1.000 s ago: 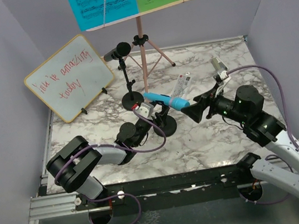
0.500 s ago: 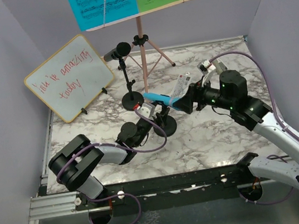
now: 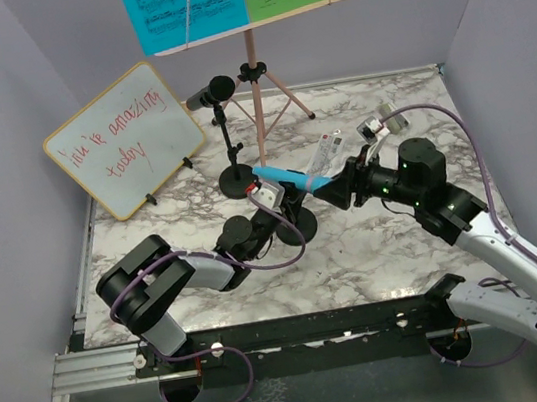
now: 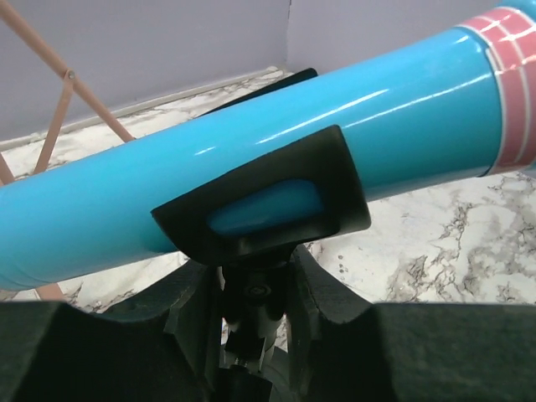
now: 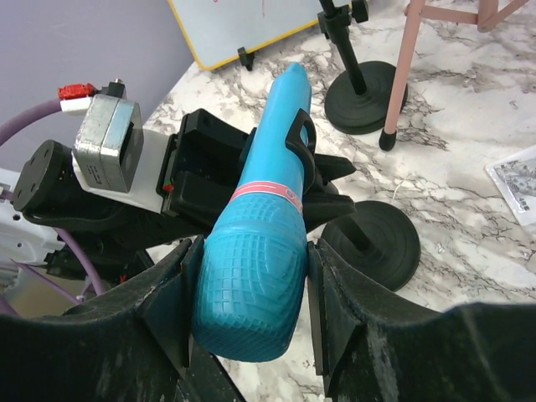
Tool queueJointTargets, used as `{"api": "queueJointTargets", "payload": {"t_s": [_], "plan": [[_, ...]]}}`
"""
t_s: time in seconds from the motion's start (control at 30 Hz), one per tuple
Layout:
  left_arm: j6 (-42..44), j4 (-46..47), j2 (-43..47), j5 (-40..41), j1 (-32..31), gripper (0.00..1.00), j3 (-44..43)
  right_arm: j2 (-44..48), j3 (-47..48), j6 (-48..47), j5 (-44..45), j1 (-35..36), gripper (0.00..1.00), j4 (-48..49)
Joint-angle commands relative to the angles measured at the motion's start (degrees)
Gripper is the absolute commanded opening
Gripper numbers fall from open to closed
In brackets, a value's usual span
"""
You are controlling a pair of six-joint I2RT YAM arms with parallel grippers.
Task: Pack up the instrument practice props
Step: Remove the microphone from the microphone stand.
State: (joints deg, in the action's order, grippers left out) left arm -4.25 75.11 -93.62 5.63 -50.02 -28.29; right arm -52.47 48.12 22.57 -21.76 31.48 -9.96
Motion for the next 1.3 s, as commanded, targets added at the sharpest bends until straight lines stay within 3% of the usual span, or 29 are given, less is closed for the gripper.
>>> {"api": "queueJointTargets", "payload": {"t_s": [0.0, 0.1, 0.37, 0.47, 0.67, 0.77, 1.03, 1.27], "plan": [[-3.37, 4.45, -0.81, 4.90, 0.54, 0.18, 0.14, 1.95, -4.78, 0.28, -2.71, 0.42, 0.19, -0.53], [-4.35, 5.06, -0.57, 7.67, 0.54, 0.12, 0.90, 3.14, -7.79, -0.34, -2.18, 0.42, 0.18, -0.31], [-2.24, 5.04, -0.56, 8.92, 0.54, 0.10, 1.92, 4.60, -13.24, -2.71, -2.77, 0.42, 0.19, -2.48], [0.14, 5.04, -0.53, 6.97, 0.54, 0.08, 2.25, 5.05, -11.52, -3.96, -2.33, 0.42, 0.33, -5.41], [3.89, 4.78, -0.86, 1.77, 0.54, 0.06, 2.62, 2.63, -1.38, -7.27, -1.78, 0.49, 0.80, -11.16], [5.37, 4.86, -0.72, -0.56, 0.54, 0.06, 3.04, -1.36, 4.57, -9.36, -1.38, 0.42, 0.93, -14.18], [7.29, 4.70, -0.10, -1.90, 0.54, 0.05, 3.74, -13.53, 17.60, -14.40, -3.18, 0.35, 0.94, -21.83], [7.78, 3.47, -0.02, -0.91, 0.54, 0.03, 3.33, -19.72, 20.07, -15.55, -9.74, 0.33, 0.75, -23.20]]}}
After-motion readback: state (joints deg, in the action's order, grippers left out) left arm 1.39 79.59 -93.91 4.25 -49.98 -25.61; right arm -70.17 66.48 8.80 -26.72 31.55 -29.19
